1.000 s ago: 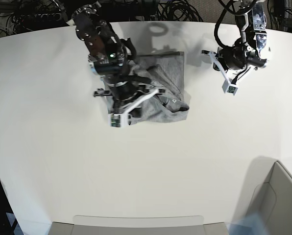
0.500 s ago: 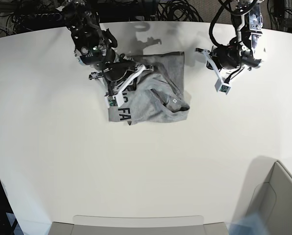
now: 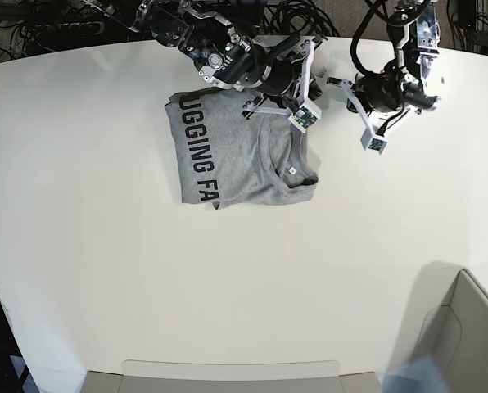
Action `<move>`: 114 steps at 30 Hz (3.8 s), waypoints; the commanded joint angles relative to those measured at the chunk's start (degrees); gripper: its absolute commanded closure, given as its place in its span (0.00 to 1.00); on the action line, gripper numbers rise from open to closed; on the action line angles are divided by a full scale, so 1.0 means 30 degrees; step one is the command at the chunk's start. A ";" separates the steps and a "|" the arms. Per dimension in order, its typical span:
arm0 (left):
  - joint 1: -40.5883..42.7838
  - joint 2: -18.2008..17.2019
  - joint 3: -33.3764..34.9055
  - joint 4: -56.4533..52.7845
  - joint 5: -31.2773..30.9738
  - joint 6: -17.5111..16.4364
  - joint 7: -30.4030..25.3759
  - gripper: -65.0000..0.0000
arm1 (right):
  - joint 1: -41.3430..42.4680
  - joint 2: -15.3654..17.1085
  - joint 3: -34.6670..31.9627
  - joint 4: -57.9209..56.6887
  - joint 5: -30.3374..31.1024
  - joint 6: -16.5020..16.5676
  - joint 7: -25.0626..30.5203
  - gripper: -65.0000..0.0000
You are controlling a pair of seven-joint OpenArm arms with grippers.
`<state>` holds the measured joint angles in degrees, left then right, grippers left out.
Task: Fold the T-shirt properly
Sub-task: 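Grasp the bundle edges with both grippers and flip it over, then release the bundle with the right gripper and press it with the left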
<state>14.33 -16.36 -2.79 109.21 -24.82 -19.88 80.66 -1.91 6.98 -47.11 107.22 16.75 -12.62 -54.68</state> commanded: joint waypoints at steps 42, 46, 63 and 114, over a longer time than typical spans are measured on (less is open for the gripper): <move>-0.2124 0.0750 0.2204 -0.0022 -0.0240 0.1689 -1.0053 1.00 | -0.2308 0.2405 1.1499 0.1432 0.0232 0.2552 0.0394 1.00; -0.1420 0.1043 0.3698 0.1795 -0.0181 0.1689 -0.8851 1.00 | -0.0842 0.2434 1.2173 0.1667 0.0232 0.2552 0.0394 1.00; -0.1215 -0.0979 0.8738 -0.4564 -0.0093 0.1776 -1.0316 1.00 | 0.3495 0.2581 0.9917 -0.7359 -0.0295 0.3929 0.0394 1.00; -0.4351 0.4296 1.1757 -1.0366 -0.0211 1.2150 -2.5379 1.00 | -0.6850 0.0559 2.3953 0.3015 -0.2610 1.0376 0.0394 1.00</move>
<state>1.58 -3.66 32.45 77.49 -25.39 16.23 5.06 -23.00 8.05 24.53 115.22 8.51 18.63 -54.74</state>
